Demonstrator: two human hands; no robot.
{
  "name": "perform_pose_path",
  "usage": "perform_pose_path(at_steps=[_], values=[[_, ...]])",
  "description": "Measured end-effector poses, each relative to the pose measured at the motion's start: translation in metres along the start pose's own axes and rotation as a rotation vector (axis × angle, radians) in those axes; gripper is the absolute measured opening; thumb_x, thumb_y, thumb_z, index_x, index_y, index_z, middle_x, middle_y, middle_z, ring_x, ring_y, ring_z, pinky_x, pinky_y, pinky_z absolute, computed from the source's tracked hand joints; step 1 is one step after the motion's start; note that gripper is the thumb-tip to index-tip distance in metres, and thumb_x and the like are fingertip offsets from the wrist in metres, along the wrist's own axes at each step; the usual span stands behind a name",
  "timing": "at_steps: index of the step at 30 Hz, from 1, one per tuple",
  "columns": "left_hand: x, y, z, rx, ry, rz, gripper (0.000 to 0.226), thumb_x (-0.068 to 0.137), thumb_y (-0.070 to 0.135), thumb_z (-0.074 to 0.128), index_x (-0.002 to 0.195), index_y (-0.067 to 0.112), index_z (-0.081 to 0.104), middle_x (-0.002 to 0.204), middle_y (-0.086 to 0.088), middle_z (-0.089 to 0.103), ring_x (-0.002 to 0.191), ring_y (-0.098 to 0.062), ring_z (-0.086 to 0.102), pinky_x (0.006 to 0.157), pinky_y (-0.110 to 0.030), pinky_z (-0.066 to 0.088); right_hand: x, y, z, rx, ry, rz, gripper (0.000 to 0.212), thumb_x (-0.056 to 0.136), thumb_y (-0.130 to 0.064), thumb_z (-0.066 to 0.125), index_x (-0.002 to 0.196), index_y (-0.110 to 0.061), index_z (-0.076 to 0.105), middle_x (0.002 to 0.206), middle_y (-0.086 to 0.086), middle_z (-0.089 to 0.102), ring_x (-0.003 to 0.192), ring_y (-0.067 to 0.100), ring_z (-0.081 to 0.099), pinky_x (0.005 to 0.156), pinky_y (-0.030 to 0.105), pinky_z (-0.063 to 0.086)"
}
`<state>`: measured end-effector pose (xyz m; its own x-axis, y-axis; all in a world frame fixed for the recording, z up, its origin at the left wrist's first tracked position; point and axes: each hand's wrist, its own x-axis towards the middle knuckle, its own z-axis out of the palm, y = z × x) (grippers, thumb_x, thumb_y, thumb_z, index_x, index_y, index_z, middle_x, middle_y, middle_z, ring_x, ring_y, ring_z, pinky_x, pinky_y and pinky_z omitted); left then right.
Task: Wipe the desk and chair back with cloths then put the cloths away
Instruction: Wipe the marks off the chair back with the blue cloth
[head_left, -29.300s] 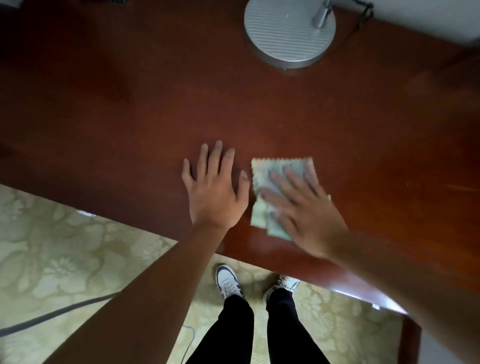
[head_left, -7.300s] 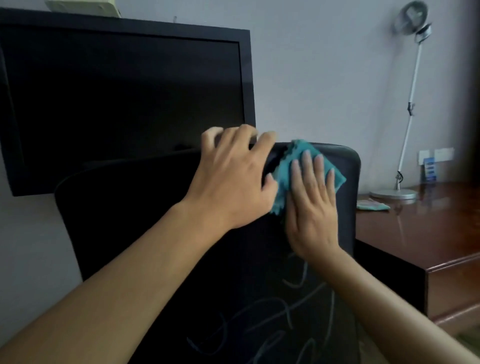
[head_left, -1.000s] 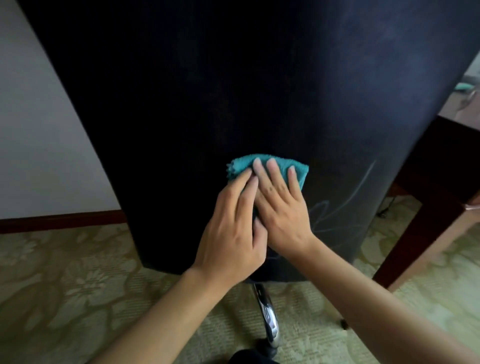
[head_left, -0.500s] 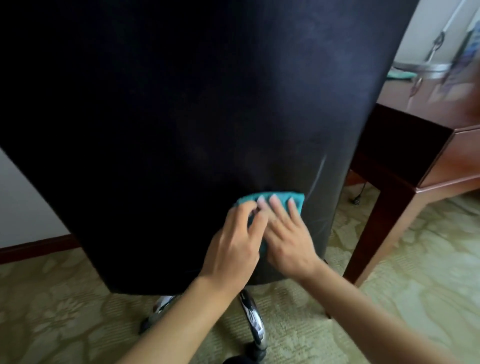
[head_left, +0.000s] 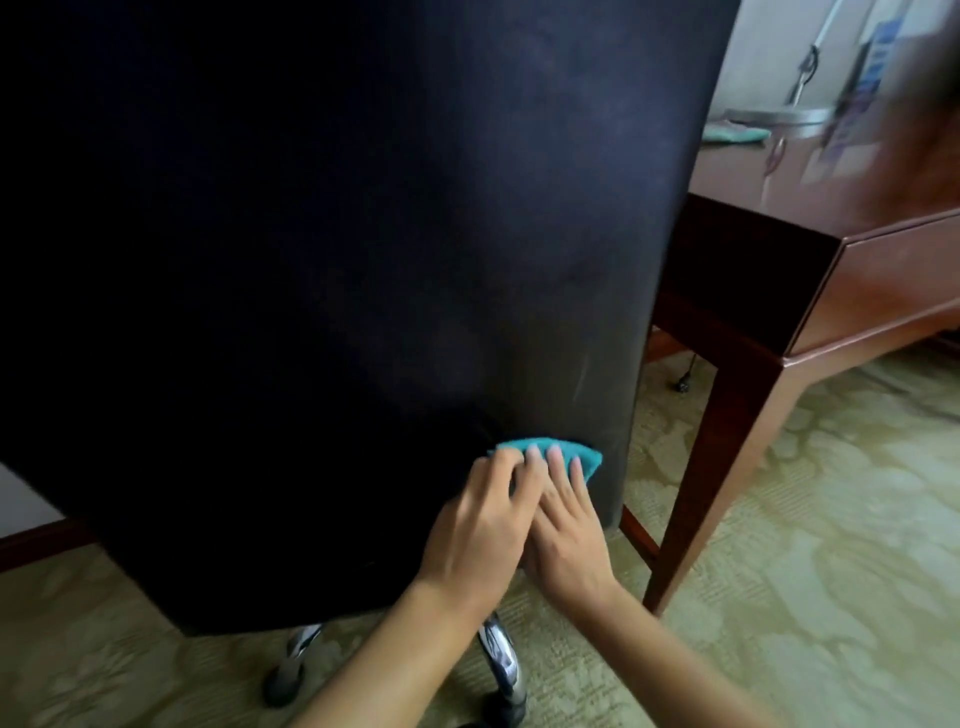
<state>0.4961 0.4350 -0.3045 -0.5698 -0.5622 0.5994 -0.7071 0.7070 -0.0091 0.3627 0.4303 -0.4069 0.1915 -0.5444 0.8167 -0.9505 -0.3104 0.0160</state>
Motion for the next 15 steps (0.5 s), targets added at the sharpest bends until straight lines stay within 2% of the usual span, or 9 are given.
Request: perform_pose_path(at_steps=[4, 8, 11, 15], values=[[0.055, 0.009, -0.043, -0.055, 0.080, 0.029, 0.043, 0.090, 0.007, 0.036, 0.119, 0.002, 0.068, 0.100, -0.016, 0.066, 0.081, -0.028, 0.068, 0.055, -0.038, 0.059, 0.066, 0.027, -0.032, 0.056, 0.147, -0.007, 0.066, 0.098, -0.019, 0.043, 0.156, -0.014, 0.013, 0.157, 0.011, 0.020, 0.152, 0.028, 0.001, 0.124, 0.049, 0.007], [0.132, 0.031, -0.087, -0.013, 0.185, 0.089, 0.045, 0.092, 0.014, 0.031, 0.128, 0.007, 0.056, 0.119, -0.018, 0.057, 0.093, -0.028, 0.064, 0.071, -0.037, 0.059, 0.139, 0.072, -0.076, 0.076, 0.313, 0.071, 0.051, 0.103, -0.020, 0.041, 0.149, -0.002, 0.030, 0.152, 0.029, 0.032, 0.149, 0.038, 0.010, 0.123, 0.050, 0.007], [0.158, 0.040, -0.091, 0.045, 0.181, 0.063, 0.041, 0.092, 0.016, 0.025, 0.123, 0.010, 0.051, 0.121, -0.017, 0.052, 0.095, -0.027, 0.064, 0.073, -0.036, 0.060, 0.146, 0.088, -0.080, 0.084, 0.324, 0.136, 0.046, 0.105, -0.023, 0.042, 0.142, 0.005, 0.043, 0.149, 0.033, 0.036, 0.143, 0.049, 0.023, 0.121, 0.056, 0.016], [0.122, 0.043, -0.043, 0.141, 0.054, 0.088, 0.047, 0.094, 0.014, 0.014, 0.114, 0.010, 0.056, 0.111, -0.013, 0.058, 0.088, -0.022, 0.064, 0.066, -0.029, 0.057, 0.082, 0.067, -0.044, 0.139, 0.190, 0.251, 0.049, 0.098, -0.016, 0.050, 0.141, 0.007, 0.045, 0.152, 0.030, 0.033, 0.144, 0.046, 0.022, 0.117, 0.062, 0.023]])
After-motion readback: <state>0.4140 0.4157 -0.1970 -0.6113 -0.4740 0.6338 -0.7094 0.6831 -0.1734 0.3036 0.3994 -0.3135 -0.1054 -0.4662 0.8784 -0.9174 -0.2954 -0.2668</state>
